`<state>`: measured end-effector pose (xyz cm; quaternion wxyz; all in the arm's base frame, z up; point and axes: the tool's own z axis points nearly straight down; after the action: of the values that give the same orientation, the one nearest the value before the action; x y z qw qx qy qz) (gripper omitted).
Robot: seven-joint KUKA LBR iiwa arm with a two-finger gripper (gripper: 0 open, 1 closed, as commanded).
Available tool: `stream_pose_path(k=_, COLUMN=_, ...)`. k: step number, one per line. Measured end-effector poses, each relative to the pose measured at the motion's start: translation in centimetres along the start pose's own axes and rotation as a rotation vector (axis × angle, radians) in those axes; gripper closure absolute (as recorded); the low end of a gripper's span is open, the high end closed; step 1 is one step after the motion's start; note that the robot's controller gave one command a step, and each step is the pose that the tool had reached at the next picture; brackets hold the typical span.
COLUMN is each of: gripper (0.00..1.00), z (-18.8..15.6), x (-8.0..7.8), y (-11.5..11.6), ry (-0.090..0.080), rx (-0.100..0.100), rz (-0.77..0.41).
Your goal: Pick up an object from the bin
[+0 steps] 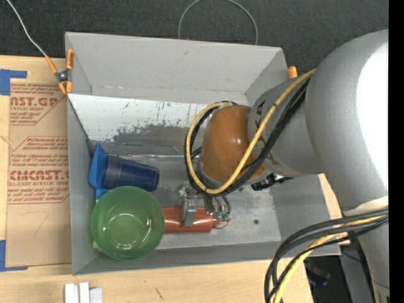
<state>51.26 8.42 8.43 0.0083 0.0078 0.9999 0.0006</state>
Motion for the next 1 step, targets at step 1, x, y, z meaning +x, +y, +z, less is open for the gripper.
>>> stream_pose_path(k=1, gripper=0.0, z=0.23, x=0.26, y=0.07, ry=0.007, rx=0.0, rz=-0.001)
